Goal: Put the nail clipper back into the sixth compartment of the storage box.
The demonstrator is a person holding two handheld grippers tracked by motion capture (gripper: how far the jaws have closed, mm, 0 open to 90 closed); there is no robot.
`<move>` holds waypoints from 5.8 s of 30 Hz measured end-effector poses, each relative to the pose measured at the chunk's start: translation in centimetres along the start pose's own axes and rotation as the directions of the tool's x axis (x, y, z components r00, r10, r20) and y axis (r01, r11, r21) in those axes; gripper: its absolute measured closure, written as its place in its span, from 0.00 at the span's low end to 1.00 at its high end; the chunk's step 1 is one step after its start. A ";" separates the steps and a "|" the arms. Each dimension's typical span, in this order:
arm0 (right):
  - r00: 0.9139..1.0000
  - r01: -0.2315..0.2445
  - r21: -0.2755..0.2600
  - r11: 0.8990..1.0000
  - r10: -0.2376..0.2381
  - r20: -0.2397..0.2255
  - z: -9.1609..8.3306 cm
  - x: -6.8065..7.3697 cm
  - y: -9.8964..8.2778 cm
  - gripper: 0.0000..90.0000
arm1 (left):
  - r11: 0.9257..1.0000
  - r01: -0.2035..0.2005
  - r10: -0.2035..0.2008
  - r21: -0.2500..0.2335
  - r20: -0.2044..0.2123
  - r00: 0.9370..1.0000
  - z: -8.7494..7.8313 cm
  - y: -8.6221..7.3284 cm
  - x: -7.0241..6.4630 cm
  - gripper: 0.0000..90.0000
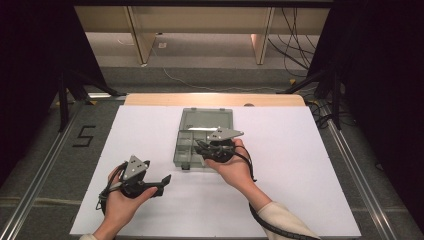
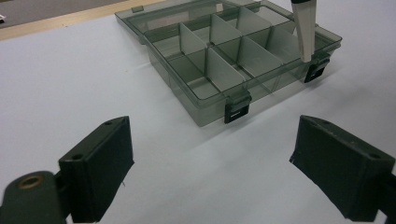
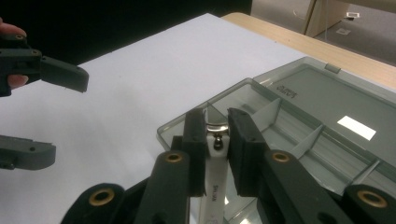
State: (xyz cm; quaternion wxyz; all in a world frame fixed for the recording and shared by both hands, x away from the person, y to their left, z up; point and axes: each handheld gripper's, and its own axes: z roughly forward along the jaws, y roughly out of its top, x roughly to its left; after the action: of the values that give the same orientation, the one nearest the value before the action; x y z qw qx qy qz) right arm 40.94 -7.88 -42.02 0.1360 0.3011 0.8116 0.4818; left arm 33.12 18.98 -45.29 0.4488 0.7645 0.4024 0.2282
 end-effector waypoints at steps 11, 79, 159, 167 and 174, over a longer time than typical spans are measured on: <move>1.000 -0.010 -0.024 1.000 0.011 0.014 0.2 -0.4 0.7 0.87 | 1.000 -0.003 0.003 -0.001 -0.001 1.000 0.0 0.0 0.0 0.13; 0.996 0.029 -0.020 0.999 -0.027 0.086 3.6 -0.9 0.9 0.87 | 1.000 0.001 -0.001 -0.010 0.002 1.000 -0.1 0.0 0.1 0.14; 0.997 0.016 0.207 0.978 -0.030 0.067 5.4 -0.6 -0.8 0.79 | 1.000 -0.003 0.003 -0.007 0.002 1.000 -0.1 -0.1 0.3 0.14; 0.997 -0.013 0.167 0.986 -0.001 0.083 4.6 -0.8 -0.3 0.62 | 1.000 -0.018 0.018 -0.009 0.000 1.000 -0.2 0.0 0.5 0.14; 0.999 -0.013 0.087 0.996 0.009 0.045 2.0 -1.5 -0.1 0.38 | 1.000 -0.004 0.004 -0.021 -0.002 1.000 -0.2 0.0 0.7 0.14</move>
State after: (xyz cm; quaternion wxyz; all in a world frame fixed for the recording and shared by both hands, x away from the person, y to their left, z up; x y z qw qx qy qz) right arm 43.10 -7.38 -43.18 0.1380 0.3219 0.8269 0.4399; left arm 33.41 19.66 -45.17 0.4558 0.7604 0.3989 0.2342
